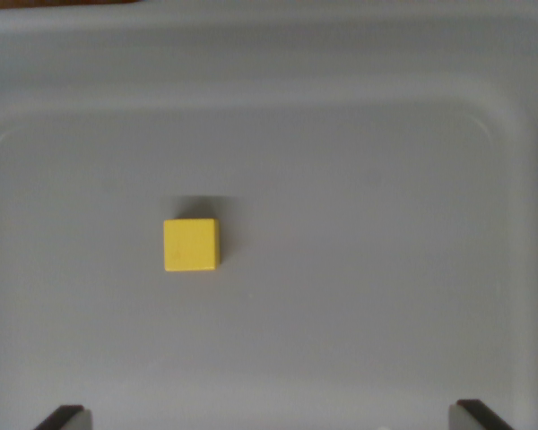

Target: Pick yellow cube

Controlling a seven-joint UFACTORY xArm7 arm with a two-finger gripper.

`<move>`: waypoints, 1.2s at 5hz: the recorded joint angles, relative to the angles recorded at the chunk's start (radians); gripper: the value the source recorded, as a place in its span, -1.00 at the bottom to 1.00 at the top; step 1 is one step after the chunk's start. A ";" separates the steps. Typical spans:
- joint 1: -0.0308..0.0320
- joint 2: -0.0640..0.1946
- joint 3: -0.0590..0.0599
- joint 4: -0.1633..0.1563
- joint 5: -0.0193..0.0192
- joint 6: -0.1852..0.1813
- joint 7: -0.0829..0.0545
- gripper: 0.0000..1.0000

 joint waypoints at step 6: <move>0.0010 0.008 0.001 -0.008 0.0003 -0.014 0.001 -1.00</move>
